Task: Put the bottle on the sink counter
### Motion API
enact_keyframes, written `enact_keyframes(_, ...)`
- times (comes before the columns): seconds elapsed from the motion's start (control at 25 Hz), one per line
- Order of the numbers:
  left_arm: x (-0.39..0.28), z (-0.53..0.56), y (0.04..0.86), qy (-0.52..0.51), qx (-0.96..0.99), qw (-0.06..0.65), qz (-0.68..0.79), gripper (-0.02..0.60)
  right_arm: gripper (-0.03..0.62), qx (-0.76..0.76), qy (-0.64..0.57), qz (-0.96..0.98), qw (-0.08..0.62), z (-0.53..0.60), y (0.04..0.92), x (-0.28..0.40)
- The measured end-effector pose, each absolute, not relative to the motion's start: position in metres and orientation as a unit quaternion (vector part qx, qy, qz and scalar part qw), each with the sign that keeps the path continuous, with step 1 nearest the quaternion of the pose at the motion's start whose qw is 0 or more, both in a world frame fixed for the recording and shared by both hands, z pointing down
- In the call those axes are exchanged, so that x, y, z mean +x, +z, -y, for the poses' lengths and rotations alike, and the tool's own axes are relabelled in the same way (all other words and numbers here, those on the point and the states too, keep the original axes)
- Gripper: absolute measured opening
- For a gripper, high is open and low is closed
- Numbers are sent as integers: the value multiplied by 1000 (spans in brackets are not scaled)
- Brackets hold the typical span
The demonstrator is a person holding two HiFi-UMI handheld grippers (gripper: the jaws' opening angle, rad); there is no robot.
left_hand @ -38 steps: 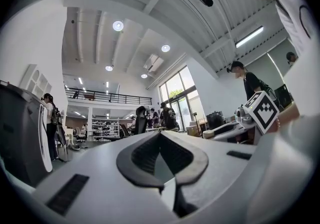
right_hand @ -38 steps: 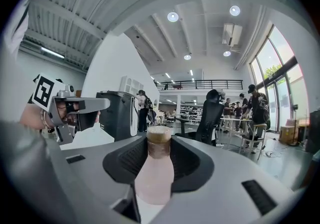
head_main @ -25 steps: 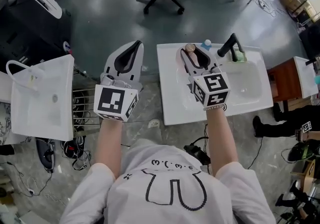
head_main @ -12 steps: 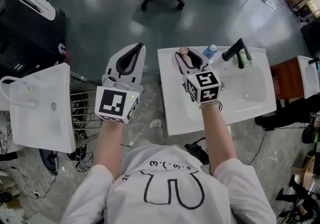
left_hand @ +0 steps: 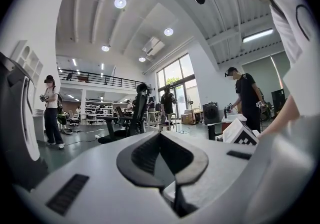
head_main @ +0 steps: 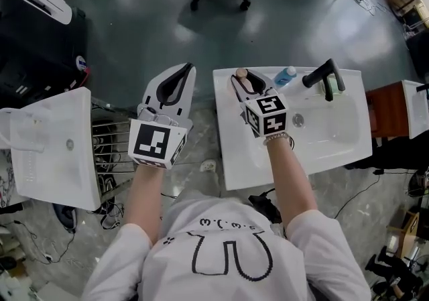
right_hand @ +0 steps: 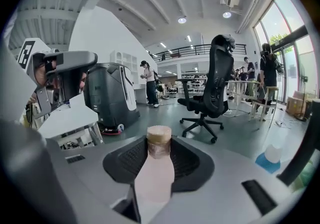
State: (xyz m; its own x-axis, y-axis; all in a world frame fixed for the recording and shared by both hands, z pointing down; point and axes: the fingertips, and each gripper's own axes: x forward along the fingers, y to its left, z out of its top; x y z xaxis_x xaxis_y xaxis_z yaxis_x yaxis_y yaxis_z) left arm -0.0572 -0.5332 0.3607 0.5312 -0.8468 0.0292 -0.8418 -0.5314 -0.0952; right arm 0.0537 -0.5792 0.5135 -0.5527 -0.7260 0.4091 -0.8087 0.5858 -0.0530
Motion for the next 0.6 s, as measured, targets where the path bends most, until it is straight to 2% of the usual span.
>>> enact_keyframes(0.6, -64, 541, 384, -48, -875, 20, -482, 9, 153, 429, 124, 875, 186, 590, 539, 46)
